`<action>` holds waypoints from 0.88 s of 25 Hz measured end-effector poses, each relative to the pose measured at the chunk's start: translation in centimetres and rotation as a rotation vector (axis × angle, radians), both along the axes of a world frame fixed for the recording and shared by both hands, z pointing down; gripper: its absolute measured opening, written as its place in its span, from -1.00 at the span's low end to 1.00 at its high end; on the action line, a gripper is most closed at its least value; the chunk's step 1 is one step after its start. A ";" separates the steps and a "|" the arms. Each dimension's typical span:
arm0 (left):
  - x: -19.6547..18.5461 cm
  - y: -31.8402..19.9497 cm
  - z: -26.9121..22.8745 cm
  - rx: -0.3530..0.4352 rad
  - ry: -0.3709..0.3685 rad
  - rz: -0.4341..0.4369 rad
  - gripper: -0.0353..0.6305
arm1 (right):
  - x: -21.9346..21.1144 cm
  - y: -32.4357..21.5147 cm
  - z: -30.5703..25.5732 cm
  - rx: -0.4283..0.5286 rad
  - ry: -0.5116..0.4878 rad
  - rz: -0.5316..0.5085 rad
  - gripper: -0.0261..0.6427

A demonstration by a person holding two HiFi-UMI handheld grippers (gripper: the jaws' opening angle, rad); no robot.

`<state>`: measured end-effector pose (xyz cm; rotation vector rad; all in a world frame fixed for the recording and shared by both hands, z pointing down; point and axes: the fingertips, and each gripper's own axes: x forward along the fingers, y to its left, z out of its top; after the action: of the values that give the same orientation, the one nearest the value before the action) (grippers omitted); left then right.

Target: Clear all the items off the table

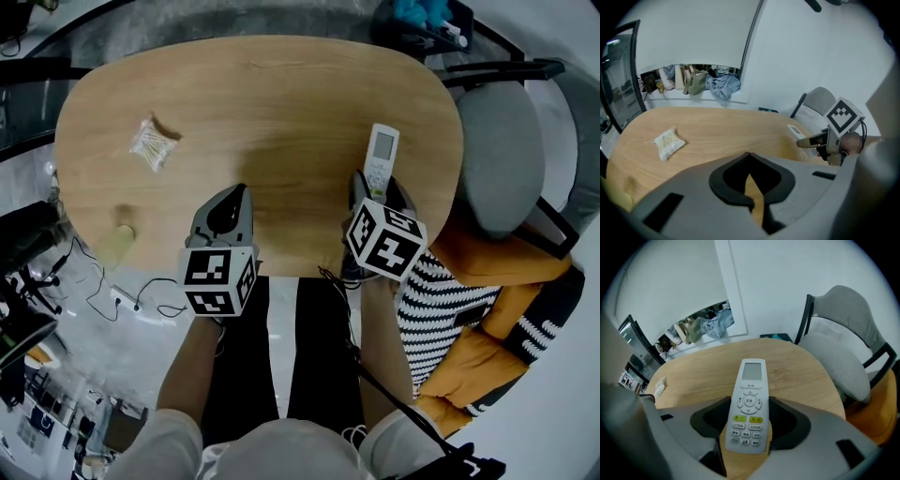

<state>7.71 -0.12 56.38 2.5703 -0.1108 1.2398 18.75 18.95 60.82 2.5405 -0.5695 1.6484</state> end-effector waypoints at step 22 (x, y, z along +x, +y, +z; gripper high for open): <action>10.3 21.1 -2.8 -0.025 0.051 0.391 -0.89 | 1.8 21.6 -3.3 0.027 0.050 0.387 -0.11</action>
<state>17.96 20.95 53.53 2.6809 0.4353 1.2858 20.56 40.51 57.49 2.8406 -0.0974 1.6797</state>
